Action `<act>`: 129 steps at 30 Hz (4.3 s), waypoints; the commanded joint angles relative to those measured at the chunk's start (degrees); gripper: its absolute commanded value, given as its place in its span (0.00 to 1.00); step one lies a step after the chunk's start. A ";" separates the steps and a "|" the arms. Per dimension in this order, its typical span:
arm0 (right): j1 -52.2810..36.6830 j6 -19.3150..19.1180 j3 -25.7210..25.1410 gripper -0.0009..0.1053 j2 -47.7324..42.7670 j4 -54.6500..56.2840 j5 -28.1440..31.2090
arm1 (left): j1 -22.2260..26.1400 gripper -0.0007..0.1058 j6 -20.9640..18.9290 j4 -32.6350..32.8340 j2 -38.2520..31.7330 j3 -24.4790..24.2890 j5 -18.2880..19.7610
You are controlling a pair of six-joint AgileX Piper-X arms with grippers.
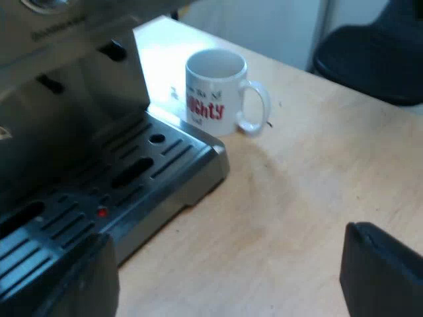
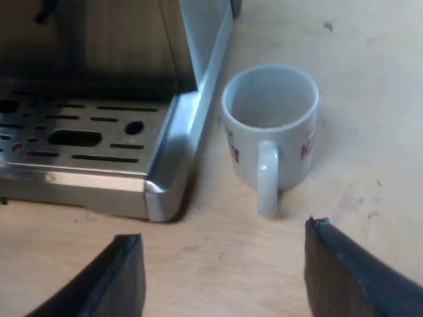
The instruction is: Place mug into machine
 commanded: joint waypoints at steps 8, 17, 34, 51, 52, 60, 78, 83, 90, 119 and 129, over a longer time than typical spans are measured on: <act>0.06 1.38 7.65 0.52 10.06 -15.83 0.34 | -0.54 0.67 -0.84 -1.12 1.76 -0.36 -0.05; 0.06 1.36 12.04 0.52 20.36 -29.48 0.98 | -0.54 0.67 -0.84 -1.12 1.76 -0.36 -0.05; 0.06 2.17 12.42 0.52 39.33 -50.18 3.76 | -0.54 0.67 -0.84 -1.12 1.76 -0.36 -0.05; 0.06 2.17 12.42 0.52 54.49 -68.85 4.86 | -0.54 0.67 -0.84 -0.96 1.76 -0.25 -0.05; 0.06 2.17 12.42 0.52 54.89 -69.20 4.86 | -0.54 0.67 -0.84 -0.96 1.76 -0.25 -0.05; 0.06 2.32 12.42 0.52 59.01 -77.83 6.34 | -0.54 0.67 -0.84 -0.96 1.76 -0.25 -0.05; 0.06 2.60 12.42 0.01 58.84 -77.20 5.18 | -0.54 0.67 -0.84 1.50 1.76 0.07 0.90; 2.76 1.85 12.42 0.01 55.15 -74.73 4.86 | -0.54 0.67 -0.84 1.62 1.15 0.07 4.17; 8.32 -0.41 12.42 0.01 43.36 -63.79 10.91 | -0.54 0.67 -1.87 1.62 -5.27 0.07 4.16; 9.39 -7.99 11.45 0.01 -14.27 -10.21 1.09 | -0.54 0.64 -1.92 21.10 -30.46 -0.03 -8.01; 9.39 -7.84 11.48 0.01 -15.39 -8.28 -7.32 | -0.54 0.64 -2.91 19.51 -30.46 7.22 -16.37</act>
